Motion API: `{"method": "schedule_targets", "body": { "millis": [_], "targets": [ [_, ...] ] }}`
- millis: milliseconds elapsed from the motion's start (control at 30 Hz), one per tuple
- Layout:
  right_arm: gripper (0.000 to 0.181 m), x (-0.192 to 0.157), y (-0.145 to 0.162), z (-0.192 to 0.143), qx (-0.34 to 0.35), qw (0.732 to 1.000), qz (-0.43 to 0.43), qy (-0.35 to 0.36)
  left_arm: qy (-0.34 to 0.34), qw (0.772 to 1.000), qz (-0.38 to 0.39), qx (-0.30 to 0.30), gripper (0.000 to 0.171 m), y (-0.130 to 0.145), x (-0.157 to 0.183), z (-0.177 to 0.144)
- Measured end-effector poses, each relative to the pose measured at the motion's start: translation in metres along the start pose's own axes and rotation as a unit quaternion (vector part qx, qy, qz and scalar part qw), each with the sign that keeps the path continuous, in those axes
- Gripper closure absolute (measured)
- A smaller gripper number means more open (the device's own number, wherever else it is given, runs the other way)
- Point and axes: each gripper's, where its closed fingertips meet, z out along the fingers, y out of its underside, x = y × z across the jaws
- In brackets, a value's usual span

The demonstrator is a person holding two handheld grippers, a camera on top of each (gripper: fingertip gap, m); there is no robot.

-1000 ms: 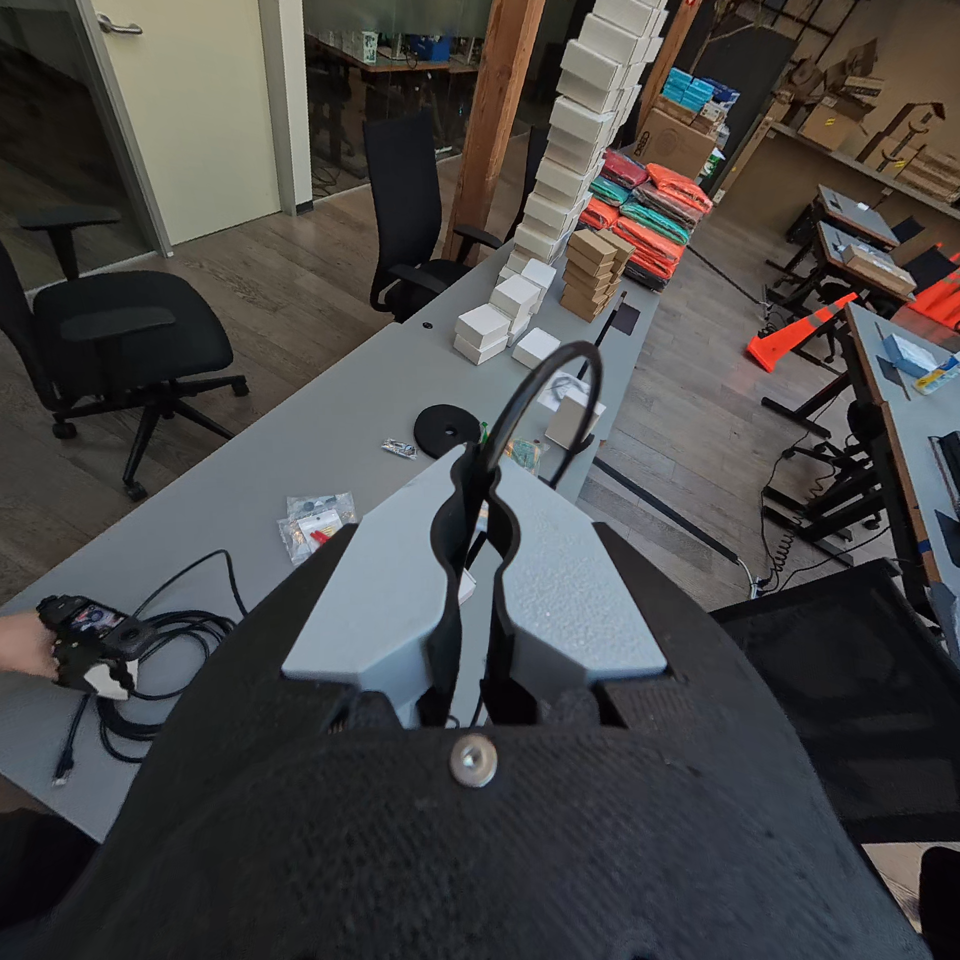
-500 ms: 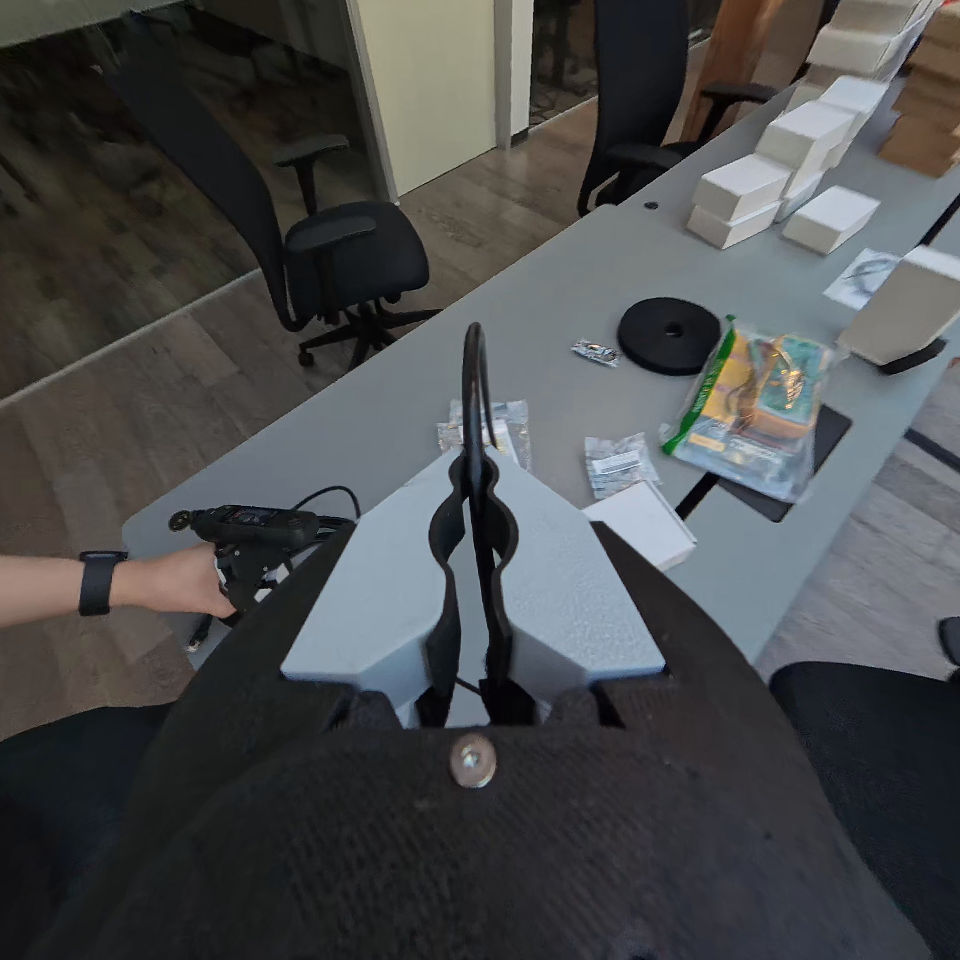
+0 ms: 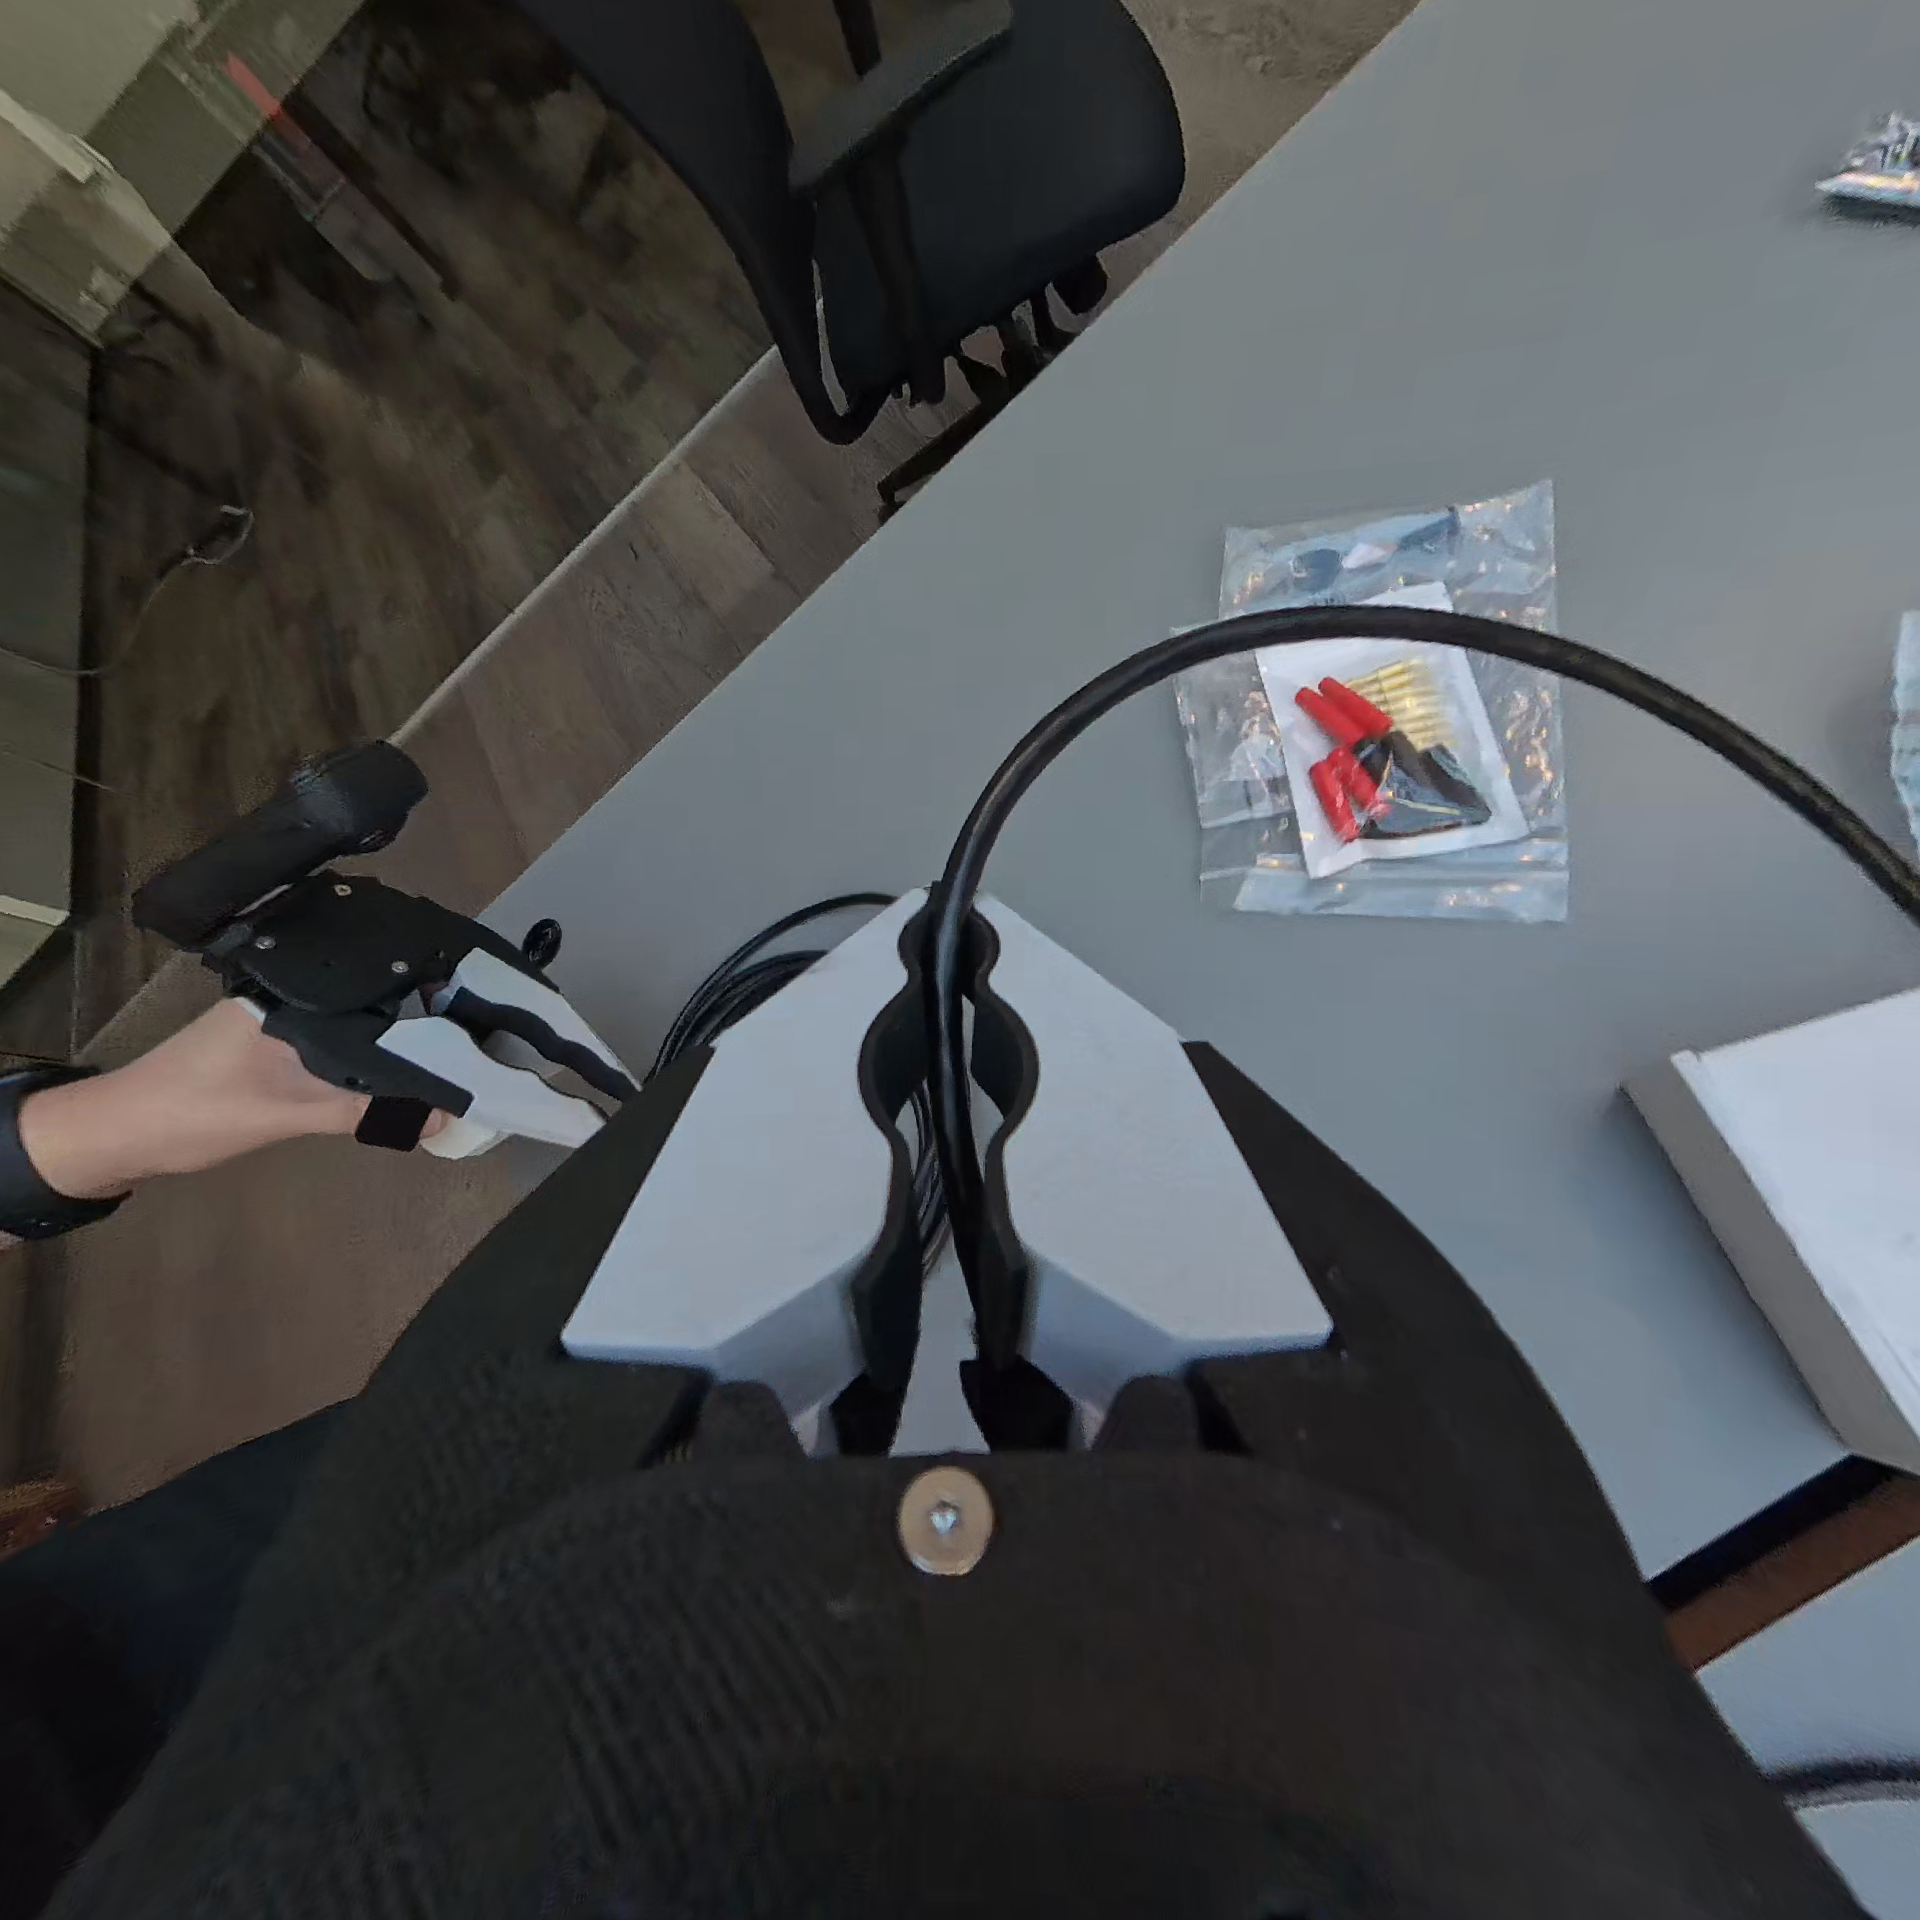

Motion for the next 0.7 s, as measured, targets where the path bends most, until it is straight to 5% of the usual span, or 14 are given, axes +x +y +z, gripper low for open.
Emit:
{"method": "schedule_targets", "body": {
  "millis": [167, 367, 467, 567, 700],
  "targets": [
    [0.181, -0.012, -0.094, -0.012, -0.031, 0.995, -0.085, 0.031, -0.012, 0.998, -0.037, 0.040, 0.152, -0.018, -0.033, -0.020],
    [0.181, -0.013, -0.323, -0.064, 0.015, 0.955, -0.240, 0.172, -0.013, 0.998, -0.014, 0.053, 0.155, -0.029, -0.049, -0.030],
    [0.181, -0.023, -0.402, -0.064, 0.007, 0.943, -0.266, 0.201, -0.010, 0.999, -0.003, 0.049, 0.153, -0.026, -0.061, -0.027],
    [0.181, -0.002, -0.407, -0.029, -0.064, 0.940, -0.246, 0.227, 0.023, 0.999, 0.002, 0.032, 0.150, -0.020, -0.070, -0.016],
    [0.138, 0.033, -0.345, 0.016, -0.127, 0.928, -0.212, 0.277, 0.047, 0.996, 0.069, -0.015, 0.153, -0.008, -0.068, -0.003]
  ]
}}
